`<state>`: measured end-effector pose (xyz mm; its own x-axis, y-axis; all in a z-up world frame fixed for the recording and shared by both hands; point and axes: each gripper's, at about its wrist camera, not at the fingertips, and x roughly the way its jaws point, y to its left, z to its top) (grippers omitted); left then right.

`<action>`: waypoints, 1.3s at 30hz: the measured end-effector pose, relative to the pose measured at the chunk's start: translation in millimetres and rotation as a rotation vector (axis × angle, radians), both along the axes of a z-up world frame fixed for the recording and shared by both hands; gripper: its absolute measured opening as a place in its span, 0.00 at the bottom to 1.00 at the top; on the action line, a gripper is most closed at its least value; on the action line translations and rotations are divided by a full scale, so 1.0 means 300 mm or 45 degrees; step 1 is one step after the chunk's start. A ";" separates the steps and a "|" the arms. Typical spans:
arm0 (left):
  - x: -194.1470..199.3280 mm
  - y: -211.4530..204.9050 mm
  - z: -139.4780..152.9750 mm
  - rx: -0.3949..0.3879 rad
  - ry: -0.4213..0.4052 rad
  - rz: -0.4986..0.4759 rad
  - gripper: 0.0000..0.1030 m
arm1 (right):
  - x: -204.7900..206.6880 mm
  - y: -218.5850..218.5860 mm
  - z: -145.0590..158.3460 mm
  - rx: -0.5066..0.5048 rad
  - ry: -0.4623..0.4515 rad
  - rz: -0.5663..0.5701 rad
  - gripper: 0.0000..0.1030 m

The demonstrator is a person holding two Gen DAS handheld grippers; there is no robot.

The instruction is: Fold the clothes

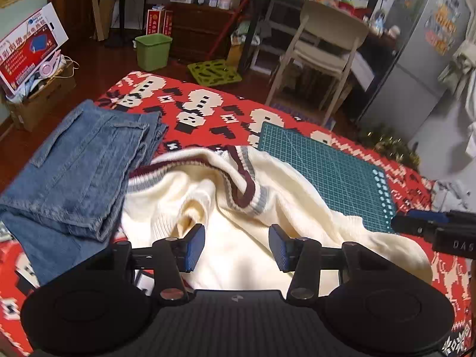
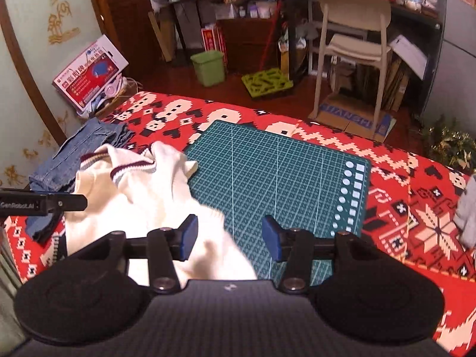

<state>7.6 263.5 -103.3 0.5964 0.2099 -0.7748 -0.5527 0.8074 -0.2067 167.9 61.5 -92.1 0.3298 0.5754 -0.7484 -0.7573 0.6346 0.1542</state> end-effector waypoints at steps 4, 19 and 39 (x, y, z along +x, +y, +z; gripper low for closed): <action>0.055 0.016 0.027 -0.084 0.080 -0.003 0.45 | 0.040 0.054 0.034 -0.037 0.059 -0.007 0.50; 0.045 0.109 0.039 0.004 0.004 -0.057 0.45 | 0.020 0.089 0.016 -0.060 0.029 -0.151 0.49; -0.247 0.029 -0.078 -0.124 -0.349 -0.159 0.65 | -0.180 -0.165 -0.041 0.142 0.004 -0.316 0.49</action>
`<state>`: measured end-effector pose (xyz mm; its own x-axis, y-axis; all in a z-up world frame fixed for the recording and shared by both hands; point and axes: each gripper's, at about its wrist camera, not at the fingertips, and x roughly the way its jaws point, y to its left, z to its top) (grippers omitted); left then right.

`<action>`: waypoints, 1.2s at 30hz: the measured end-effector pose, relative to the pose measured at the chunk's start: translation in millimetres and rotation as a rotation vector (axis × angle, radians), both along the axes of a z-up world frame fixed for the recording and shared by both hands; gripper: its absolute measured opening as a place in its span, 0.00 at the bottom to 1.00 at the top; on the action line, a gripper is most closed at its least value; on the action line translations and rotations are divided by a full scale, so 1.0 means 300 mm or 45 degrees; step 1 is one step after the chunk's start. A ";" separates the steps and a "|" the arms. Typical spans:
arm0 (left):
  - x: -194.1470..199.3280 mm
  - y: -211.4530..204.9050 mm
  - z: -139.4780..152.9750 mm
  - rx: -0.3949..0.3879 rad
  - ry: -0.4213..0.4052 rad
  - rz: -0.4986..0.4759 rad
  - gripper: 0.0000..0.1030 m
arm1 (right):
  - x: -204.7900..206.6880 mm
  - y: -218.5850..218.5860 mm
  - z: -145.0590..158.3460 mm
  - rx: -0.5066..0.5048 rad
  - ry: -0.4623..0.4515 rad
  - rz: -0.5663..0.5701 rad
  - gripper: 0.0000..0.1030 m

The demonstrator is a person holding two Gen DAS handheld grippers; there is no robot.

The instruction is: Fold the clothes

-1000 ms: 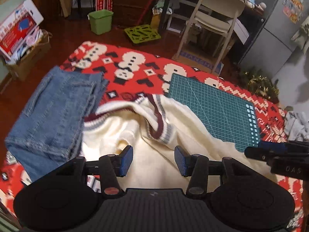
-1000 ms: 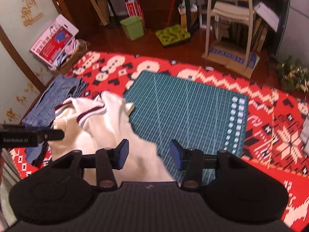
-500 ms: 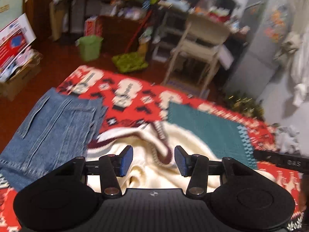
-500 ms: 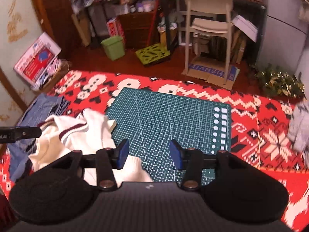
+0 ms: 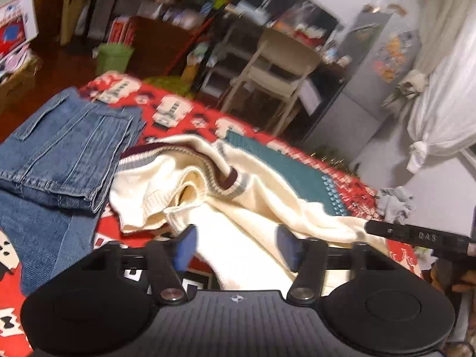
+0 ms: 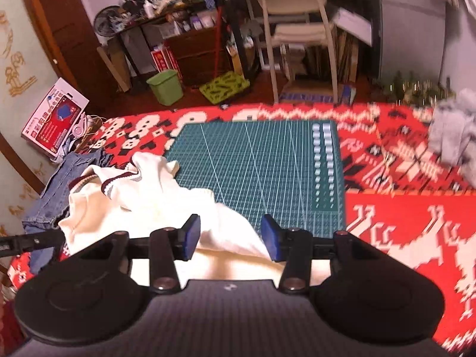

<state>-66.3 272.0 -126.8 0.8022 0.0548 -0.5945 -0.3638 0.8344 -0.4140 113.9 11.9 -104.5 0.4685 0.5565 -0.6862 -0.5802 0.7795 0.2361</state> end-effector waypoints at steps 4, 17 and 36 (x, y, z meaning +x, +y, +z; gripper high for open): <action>0.006 -0.025 -0.024 0.058 0.043 0.041 0.64 | -0.034 -0.031 -0.001 0.040 -0.024 -0.008 0.49; 0.040 -0.035 -0.080 0.057 0.225 0.045 0.55 | -0.043 -0.028 0.003 -0.008 -0.076 0.112 0.60; 0.084 0.029 -0.188 -0.128 0.237 0.038 0.39 | 0.016 -0.001 -0.035 -0.139 -0.081 0.224 0.58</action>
